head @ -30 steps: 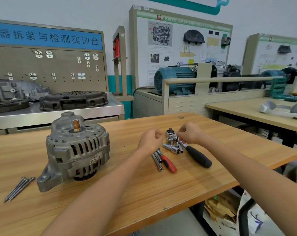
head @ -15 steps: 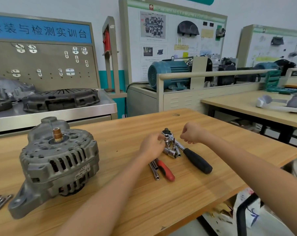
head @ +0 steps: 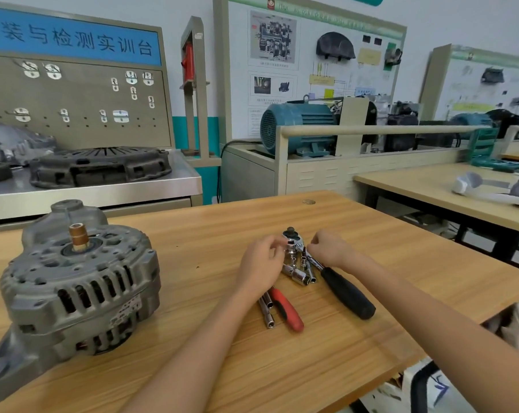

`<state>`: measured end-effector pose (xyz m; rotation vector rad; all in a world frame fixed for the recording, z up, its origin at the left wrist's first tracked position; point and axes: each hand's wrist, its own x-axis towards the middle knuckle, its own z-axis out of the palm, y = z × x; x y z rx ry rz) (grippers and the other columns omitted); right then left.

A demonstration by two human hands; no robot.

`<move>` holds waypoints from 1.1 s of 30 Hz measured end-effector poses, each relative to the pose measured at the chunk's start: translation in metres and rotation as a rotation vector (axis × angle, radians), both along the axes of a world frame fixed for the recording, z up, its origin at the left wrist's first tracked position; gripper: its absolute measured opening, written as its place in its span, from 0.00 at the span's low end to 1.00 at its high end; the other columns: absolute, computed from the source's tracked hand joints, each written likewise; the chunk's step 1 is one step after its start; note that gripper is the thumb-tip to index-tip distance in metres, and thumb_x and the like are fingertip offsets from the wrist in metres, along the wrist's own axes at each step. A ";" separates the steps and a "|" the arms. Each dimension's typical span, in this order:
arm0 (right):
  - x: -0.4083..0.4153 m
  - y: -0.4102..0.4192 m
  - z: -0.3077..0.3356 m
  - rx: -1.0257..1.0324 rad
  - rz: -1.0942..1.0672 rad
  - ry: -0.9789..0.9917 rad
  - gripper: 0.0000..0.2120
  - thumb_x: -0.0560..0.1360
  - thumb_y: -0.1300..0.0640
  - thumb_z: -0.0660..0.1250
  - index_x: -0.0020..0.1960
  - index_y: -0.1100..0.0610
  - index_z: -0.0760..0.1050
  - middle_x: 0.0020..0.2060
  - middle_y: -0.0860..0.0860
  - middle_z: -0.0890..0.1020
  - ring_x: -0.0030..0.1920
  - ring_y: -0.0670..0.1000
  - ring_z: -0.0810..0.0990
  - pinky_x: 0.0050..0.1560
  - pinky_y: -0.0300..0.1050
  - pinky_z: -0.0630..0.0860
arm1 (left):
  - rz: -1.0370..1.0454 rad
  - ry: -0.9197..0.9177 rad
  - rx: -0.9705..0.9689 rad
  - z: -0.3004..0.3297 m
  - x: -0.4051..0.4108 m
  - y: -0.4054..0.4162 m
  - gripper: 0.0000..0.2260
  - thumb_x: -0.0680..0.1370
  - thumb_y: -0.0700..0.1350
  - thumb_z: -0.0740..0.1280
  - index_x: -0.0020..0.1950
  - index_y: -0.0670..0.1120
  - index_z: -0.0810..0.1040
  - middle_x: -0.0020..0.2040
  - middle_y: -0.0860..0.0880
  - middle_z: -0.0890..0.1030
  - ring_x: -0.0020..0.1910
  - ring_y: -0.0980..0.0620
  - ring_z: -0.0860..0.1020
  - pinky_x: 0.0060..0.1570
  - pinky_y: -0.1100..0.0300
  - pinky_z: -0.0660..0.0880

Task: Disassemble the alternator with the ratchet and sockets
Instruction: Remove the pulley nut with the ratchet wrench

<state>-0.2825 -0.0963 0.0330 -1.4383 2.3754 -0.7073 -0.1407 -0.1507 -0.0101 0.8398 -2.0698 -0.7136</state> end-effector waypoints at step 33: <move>0.035 0.023 -0.012 -0.281 0.162 -0.037 0.13 0.74 0.49 0.69 0.41 0.53 0.66 0.35 0.47 0.73 0.36 0.47 0.70 0.32 0.38 0.64 | 0.295 0.037 0.102 -0.012 0.009 -0.007 0.19 0.79 0.58 0.60 0.50 0.43 0.80 0.52 0.48 0.78 0.57 0.49 0.73 0.60 0.51 0.69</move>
